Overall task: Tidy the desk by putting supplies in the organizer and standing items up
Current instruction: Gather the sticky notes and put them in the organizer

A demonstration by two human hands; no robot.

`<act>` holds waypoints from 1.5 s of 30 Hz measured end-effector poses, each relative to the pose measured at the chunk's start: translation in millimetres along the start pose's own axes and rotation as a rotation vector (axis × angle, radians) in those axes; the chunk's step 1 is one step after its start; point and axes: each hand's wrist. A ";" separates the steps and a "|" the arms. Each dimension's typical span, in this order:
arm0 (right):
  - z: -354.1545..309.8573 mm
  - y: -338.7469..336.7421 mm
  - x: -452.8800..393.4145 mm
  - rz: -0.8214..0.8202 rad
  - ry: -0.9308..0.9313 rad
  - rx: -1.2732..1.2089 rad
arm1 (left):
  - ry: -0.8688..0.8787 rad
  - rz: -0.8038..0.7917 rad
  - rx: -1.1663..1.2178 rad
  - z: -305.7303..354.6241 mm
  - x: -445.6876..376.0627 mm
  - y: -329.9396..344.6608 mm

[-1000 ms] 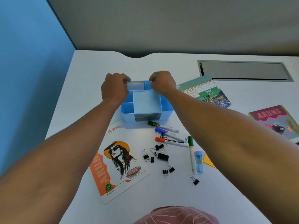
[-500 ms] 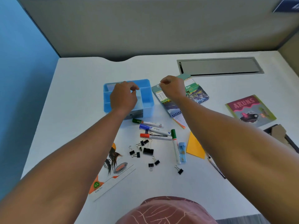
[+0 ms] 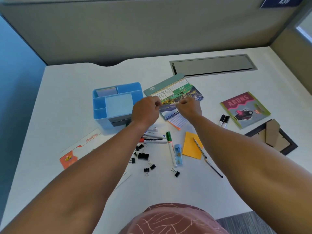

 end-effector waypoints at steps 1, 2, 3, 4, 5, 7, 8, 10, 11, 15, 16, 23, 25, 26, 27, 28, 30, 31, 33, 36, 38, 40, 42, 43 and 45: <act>4.1 -0.7 0.2 -0.018 0.021 0.019 | -0.001 -0.032 0.011 5.1 0.7 4.5; 9.6 -0.6 -0.9 -0.036 0.037 0.044 | -0.009 -0.066 0.018 9.7 1.4 10.0; 13.6 -0.6 -1.1 -0.054 0.047 0.074 | -0.019 -0.104 0.016 13.5 2.3 15.7; 18.3 -1.2 -2.5 -0.064 0.060 0.103 | -0.033 -0.149 0.016 17.4 2.8 22.8; 21.5 -1.5 -3.0 -0.070 0.080 0.132 | -0.053 -0.193 0.020 20.1 4.6 28.7; 29.7 -2.3 -5.6 -0.080 0.104 0.169 | -0.100 -0.290 0.032 24.3 8.3 39.2; 34.4 -3.7 -8.1 -0.089 0.116 0.176 | -0.128 -0.342 0.044 26.6 8.8 45.1; 41.1 -6.8 -10.0 -0.117 0.143 0.179 | -0.196 -0.438 0.091 30.9 10.1 55.7; 43.4 -8.4 -9.8 -0.132 0.156 0.174 | -0.243 -0.475 0.138 34.0 10.6 58.5; 49.2 -12.5 -10.8 -0.176 0.136 0.191 | -0.495 -0.544 0.376 46.8 6.7 65.0; 50.7 -12.7 -12.3 -0.179 0.125 0.188 | -0.560 -0.544 0.423 49.1 5.1 66.6; 47.3 -10.7 -10.2 -0.212 0.143 0.125 | -0.990 -0.545 0.898 54.3 -0.7 79.9; 46.1 -11.8 -10.1 -0.248 0.159 0.175 | -1.006 -0.554 0.934 55.0 -1.9 82.8; 47.6 -12.1 -11.0 -0.274 0.172 0.203 | -1.006 -0.554 0.931 54.9 -2.3 83.2; 48.2 -12.9 -10.7 -0.295 0.189 0.218 | -1.001 -0.562 0.923 54.9 -2.3 83.5; 49.8 -13.2 -11.7 -0.311 0.205 0.206 | -0.997 -0.575 0.923 54.8 -2.4 84.4; 53.7 -14.2 -12.7 -0.339 0.258 0.100 | -0.992 -0.597 0.919 54.8 -2.6 86.2; 54.9 -16.0 -11.7 -0.352 0.298 0.018 | -0.992 -0.609 0.907 55.6 -1.9 85.3; 54.7 -21.8 -7.9 -0.364 0.399 -0.144 | -0.993 -0.631 0.869 56.3 0.7 84.7; 55.8 -31.7 -2.6 -0.394 0.525 -0.285 | -0.986 -0.664 0.822 56.8 6.4 87.1; 55.7 -37.7 1.9 -0.426 0.574 -0.334 | -0.984 -0.657 0.817 57.3 9.8 89.5; 57.7 -42.4 4.1 -0.452 0.587 -0.360 | -0.979 -0.644 0.848 59.9 9.7 89.8; 59.6 -46.6 6.6 -0.475 0.580 -0.366 | -0.959 -0.640 0.874 63.7 8.2 87.7; 60.4 -48.5 8.1 -0.490 0.550 -0.335 | -0.948 -0.641 0.863 65.0 7.1 86.7; 64.0 -51.7 8.3 -0.547 0.415 -0.142 | -0.934 -0.628 0.811 64.8 6.2 84.1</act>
Point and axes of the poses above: each hand's wrist, its own x-axis away from the middle knuckle, its own y-axis out of the palm, z = x × y, and after that the axes turned 15 degrees about -x, right-handed
